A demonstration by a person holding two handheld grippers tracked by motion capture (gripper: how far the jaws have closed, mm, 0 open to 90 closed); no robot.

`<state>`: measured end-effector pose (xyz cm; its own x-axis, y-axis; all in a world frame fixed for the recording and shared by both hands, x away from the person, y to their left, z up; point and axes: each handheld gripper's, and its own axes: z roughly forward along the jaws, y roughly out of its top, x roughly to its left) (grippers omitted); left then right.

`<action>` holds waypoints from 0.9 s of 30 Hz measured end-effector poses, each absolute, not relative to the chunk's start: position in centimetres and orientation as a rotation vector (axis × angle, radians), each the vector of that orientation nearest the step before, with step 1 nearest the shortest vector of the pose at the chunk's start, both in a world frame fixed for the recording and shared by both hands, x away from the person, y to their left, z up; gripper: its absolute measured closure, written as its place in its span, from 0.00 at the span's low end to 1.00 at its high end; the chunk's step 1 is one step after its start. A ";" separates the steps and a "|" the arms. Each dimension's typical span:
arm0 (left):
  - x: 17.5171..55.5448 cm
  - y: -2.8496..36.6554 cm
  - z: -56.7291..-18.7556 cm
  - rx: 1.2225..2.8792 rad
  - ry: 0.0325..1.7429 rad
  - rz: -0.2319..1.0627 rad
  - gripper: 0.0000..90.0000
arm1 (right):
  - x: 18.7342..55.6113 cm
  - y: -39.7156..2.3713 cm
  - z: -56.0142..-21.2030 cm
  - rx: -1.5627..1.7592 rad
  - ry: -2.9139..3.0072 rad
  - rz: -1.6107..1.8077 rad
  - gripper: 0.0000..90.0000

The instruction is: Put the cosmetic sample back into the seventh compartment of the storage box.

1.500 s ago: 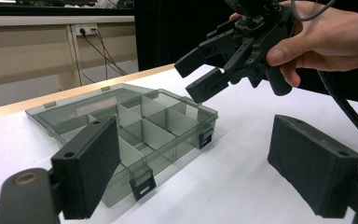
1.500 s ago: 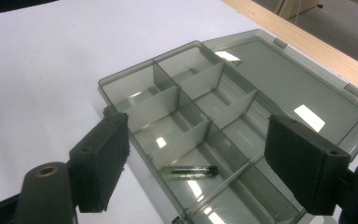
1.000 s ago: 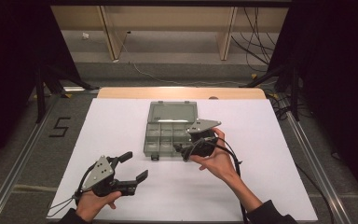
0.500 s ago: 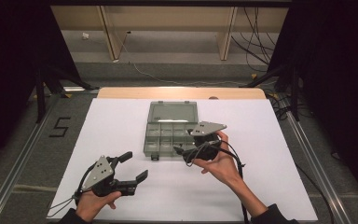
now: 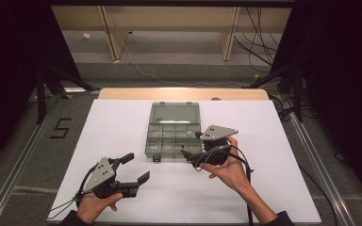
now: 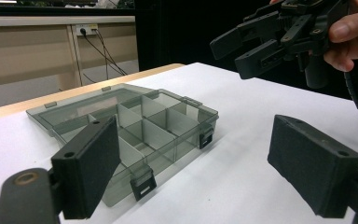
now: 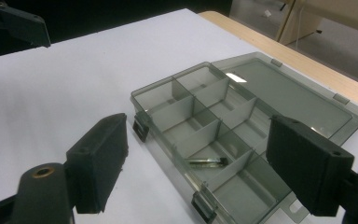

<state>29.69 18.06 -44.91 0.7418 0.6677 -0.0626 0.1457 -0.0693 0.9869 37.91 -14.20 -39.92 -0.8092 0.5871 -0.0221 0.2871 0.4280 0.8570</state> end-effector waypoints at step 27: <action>29.7 18.1 -44.9 1.613 0.665 0.489 0.18 | 35.4 -17.0 -40.3 0.781 2.290 1.413 0.24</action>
